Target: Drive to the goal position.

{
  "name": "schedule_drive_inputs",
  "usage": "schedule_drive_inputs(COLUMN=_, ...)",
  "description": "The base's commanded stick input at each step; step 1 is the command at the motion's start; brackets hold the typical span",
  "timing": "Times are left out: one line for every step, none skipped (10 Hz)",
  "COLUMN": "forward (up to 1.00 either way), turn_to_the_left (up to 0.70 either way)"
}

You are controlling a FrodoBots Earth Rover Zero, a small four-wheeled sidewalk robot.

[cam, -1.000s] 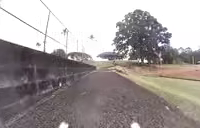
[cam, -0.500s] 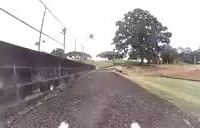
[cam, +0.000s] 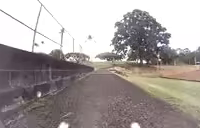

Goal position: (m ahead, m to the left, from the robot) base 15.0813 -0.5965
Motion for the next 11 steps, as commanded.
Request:
schedule_drive_inputs(forward=0.70, turn_to_the_left=0.00)
schedule_drive_inputs(forward=0.70, turn_to_the_left=0.00)
schedule_drive_inputs(forward=0.70, turn_to_the_left=0.00)
schedule_drive_inputs(forward=0.70, turn_to_the_left=0.00)
schedule_drive_inputs(forward=0.70, turn_to_the_left=0.00)
schedule_drive_inputs(forward=0.70, turn_to_the_left=0.00)
schedule_drive_inputs(forward=0.80, turn_to_the_left=0.00)
schedule_drive_inputs(forward=0.85, turn_to_the_left=0.00)
schedule_drive_inputs(forward=0.85, turn_to_the_left=0.00)
schedule_drive_inputs(forward=0.85, turn_to_the_left=0.00)
schedule_drive_inputs(forward=0.85, turn_to_the_left=0.00)
